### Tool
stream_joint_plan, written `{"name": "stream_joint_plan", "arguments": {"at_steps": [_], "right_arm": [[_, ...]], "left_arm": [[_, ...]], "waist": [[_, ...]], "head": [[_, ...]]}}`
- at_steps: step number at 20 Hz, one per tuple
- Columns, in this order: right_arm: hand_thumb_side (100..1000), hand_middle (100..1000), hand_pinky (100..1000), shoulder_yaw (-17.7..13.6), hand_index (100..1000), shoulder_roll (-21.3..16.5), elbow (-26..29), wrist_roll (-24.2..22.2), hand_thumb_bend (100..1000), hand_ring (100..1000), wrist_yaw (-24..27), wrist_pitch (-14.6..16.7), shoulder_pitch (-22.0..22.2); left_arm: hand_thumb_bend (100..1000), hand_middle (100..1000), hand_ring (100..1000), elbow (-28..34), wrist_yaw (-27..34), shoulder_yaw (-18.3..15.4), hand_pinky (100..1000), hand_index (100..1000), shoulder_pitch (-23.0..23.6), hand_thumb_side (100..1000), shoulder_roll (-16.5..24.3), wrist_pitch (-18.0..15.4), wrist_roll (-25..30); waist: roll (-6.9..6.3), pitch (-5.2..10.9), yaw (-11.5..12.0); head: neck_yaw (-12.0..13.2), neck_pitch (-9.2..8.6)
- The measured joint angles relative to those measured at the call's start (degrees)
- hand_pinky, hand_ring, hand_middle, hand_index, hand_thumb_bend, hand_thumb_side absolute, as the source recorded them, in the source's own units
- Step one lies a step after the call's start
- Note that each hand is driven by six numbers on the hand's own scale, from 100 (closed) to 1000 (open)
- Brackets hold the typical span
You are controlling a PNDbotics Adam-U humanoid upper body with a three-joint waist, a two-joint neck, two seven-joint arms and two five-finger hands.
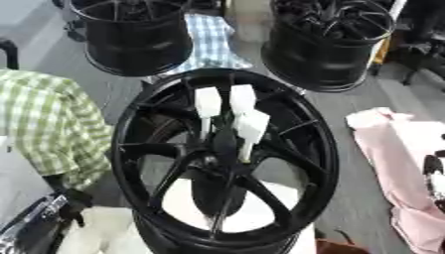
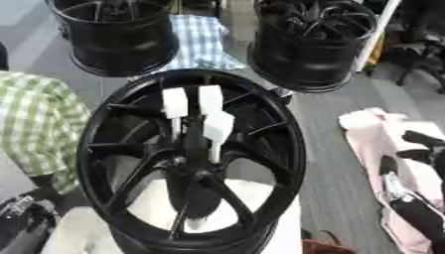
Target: Pull the pin out of the wheel hub.
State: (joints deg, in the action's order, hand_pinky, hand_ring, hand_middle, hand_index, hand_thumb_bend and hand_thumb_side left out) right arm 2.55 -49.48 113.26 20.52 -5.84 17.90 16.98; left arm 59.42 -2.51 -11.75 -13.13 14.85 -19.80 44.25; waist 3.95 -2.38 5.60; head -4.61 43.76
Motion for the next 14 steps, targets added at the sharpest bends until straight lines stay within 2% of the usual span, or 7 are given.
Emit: {"name": "stream_joint_plan", "arguments": {"at_steps": [3, 6, 10, 14], "right_arm": [[498, 797, 777, 0.77, 887, -7.17, 0.26, -9.06, 296, 712, 4.07, 0.41, -7.81], [503, 810, 784, 2.34, 902, -11.21, 0.32, -19.05, 308, 735, 8.06, -1.98, -16.32], [501, 840, 802, 4.99, 918, -12.29, 0.45, -30.82, 318, 789, 12.09, -8.45, -26.72], [495, 853, 813, 7.51, 926, -11.73, 0.64, -39.19, 320, 821, 12.41, -15.64, -33.88]], "left_arm": [[100, 557, 166, 0.24, -0.01, 0.33, 458, 694, -0.01, 863, 0.34, 0.07, 0.07], [100, 557, 166, 0.59, -0.01, 0.90, 457, 694, -0.15, 862, 0.34, 0.11, 0.11], [100, 557, 167, 1.37, -0.01, 1.76, 458, 695, -0.70, 861, 0.34, 0.22, 0.22], [100, 557, 167, 1.89, -0.01, 2.57, 458, 695, -1.25, 860, 0.33, 0.41, 0.41]], "waist": [[0.28, 0.00, -0.01], [0.60, 0.00, -0.06], [0.79, -0.11, 0.17], [1.24, -0.34, 0.71]], "head": [[-0.62, -0.02], [-1.34, -0.05], [-2.29, -0.21], [-3.46, -0.63]]}}
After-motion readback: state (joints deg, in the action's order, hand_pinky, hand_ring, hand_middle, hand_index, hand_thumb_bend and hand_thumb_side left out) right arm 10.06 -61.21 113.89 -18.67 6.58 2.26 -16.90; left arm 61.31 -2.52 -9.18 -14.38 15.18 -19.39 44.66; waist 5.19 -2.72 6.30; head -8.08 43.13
